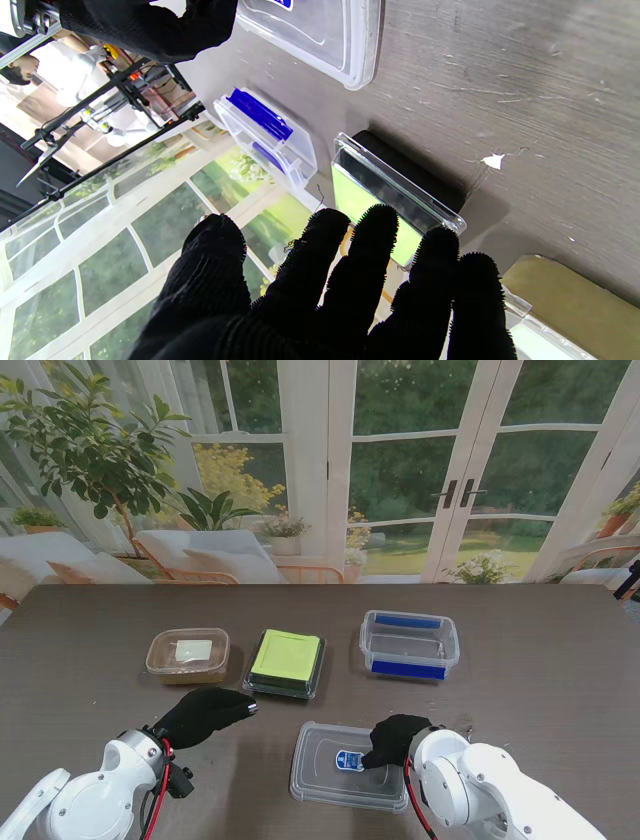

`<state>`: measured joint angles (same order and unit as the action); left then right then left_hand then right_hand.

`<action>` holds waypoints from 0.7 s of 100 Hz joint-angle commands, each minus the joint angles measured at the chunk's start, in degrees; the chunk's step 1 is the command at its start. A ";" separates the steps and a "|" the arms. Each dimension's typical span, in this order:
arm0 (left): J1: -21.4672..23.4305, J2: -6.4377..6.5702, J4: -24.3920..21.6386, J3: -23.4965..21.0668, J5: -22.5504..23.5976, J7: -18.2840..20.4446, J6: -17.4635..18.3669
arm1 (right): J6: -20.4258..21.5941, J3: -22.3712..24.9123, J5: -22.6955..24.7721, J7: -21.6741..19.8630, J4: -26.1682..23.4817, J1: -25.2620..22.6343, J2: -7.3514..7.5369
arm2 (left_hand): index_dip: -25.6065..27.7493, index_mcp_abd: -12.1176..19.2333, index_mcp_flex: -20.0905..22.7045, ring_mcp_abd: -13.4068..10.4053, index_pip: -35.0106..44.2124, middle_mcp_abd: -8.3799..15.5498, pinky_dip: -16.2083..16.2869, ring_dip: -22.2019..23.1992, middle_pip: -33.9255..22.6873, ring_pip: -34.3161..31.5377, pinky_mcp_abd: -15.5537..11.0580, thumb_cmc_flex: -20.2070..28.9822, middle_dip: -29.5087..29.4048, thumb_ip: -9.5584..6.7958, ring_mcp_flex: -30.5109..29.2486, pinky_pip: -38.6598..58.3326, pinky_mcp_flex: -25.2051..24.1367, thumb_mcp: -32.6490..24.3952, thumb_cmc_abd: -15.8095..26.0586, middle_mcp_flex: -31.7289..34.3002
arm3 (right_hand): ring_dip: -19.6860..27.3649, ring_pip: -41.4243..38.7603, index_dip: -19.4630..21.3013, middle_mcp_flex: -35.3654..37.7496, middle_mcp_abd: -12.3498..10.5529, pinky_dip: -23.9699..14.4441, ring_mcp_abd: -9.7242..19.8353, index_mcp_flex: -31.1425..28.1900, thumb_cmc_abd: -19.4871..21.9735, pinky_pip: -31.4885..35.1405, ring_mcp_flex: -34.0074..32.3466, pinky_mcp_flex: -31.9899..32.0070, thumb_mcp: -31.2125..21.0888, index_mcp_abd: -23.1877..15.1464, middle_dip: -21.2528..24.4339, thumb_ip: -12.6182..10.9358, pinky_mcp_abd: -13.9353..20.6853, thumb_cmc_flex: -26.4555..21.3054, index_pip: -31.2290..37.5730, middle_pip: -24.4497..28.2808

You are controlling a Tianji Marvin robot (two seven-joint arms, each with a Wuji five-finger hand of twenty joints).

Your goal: Pair container bodies with their lids

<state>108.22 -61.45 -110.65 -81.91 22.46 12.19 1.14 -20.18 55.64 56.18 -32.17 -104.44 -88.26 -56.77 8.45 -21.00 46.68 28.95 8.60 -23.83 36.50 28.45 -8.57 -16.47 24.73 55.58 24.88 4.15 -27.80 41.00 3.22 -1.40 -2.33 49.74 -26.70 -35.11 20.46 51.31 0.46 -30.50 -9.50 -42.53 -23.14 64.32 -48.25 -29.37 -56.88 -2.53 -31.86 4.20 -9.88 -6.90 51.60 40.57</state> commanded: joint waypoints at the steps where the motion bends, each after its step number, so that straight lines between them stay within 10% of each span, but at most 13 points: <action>1: 0.27 -0.11 -0.40 -0.07 -0.13 1.06 -0.02 | -0.18 -0.78 -0.27 -0.67 0.14 -0.25 -0.22 | 0.31 0.81 -0.08 -0.44 -0.02 0.17 0.17 -0.38 0.16 -0.08 -2.65 1.38 -0.67 -2.58 0.48 -0.23 -1.40 1.58 2.15 0.02 | 0.30 0.68 -0.96 -1.35 0.49 0.57 2.27 2.25 0.33 1.32 1.36 10.23 -0.90 0.33 0.87 -1.27 -0.71 2.06 -1.24 -1.01; 70: 0.61 -0.09 -0.71 -0.35 0.11 1.26 -0.76 | -2.83 -6.16 -4.84 2.17 0.97 3.34 -0.38 | 0.31 0.83 -0.13 -0.46 -0.04 0.24 0.25 -0.40 0.19 -0.01 -2.66 1.38 -0.69 -2.58 0.55 -0.37 -1.36 1.58 2.17 -0.04 | 0.29 0.55 -0.88 -1.99 0.72 0.59 2.00 2.84 0.30 1.32 1.57 10.45 -1.12 0.70 0.98 -1.26 -0.82 1.97 -1.14 -0.75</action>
<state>108.46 -61.43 -110.85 -82.15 22.58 12.31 0.67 -22.96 50.01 51.62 -29.53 -103.64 -84.69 -56.75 8.45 -21.00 46.68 28.94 8.60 -23.84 36.50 28.45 -8.57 -16.47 24.70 55.58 24.88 4.15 -27.80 41.00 3.22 -1.40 -2.33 49.74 -26.76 -35.52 20.46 50.61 0.46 -30.50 -9.43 -40.60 -23.14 64.32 -48.23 -29.37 -56.89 -2.44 -31.91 4.20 -9.88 -6.90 50.58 40.81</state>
